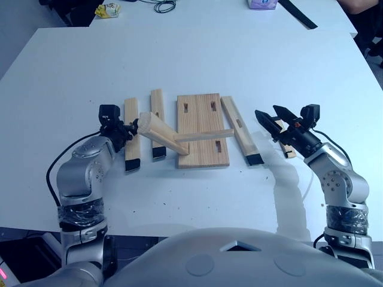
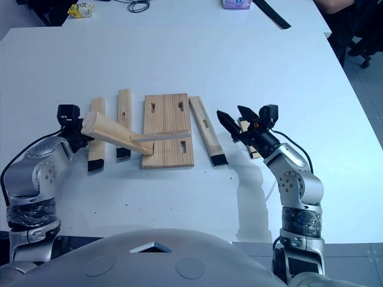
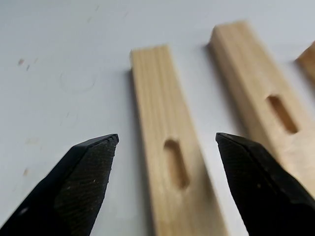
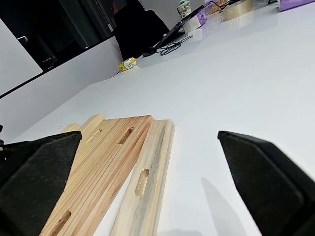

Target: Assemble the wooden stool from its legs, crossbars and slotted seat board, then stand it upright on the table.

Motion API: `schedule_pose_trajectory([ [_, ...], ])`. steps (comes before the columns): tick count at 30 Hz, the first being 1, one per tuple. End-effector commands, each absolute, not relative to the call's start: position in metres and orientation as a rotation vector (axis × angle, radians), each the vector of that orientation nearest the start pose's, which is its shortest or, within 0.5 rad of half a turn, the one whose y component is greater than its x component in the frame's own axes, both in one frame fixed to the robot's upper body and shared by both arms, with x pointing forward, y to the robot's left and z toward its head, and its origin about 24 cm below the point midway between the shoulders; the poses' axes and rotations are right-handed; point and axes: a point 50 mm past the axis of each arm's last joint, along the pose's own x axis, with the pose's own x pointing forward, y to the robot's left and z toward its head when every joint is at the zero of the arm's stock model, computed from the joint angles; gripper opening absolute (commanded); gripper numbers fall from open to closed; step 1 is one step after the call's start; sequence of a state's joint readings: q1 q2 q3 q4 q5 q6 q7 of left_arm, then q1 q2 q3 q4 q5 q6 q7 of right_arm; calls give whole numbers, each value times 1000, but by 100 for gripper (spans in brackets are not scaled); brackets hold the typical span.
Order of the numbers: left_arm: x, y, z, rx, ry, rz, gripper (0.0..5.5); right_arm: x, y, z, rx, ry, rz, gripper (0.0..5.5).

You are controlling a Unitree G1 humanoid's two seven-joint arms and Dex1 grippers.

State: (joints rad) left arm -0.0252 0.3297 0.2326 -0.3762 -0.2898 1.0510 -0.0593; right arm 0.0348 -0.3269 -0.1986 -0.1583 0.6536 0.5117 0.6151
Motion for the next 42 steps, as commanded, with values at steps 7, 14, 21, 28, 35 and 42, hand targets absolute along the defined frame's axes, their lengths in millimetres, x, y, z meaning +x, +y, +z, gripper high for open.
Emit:
schedule_pose_trajectory([
  [7,191,216,46,-16,812,115,350,234,-204,64,400,192,564,509],
  [14,186,227,38,43,839,218,239,233,-205,63,404,190,550,509],
  [21,186,236,26,77,824,278,205,239,-203,63,400,182,548,509],
  [28,245,250,72,-79,491,252,205,243,-202,67,401,147,527,509],
  [35,288,279,155,-357,81,79,205,261,-205,106,423,21,533,509],
  [42,285,241,240,-369,-240,-531,205,292,-182,179,386,-161,682,509],
])
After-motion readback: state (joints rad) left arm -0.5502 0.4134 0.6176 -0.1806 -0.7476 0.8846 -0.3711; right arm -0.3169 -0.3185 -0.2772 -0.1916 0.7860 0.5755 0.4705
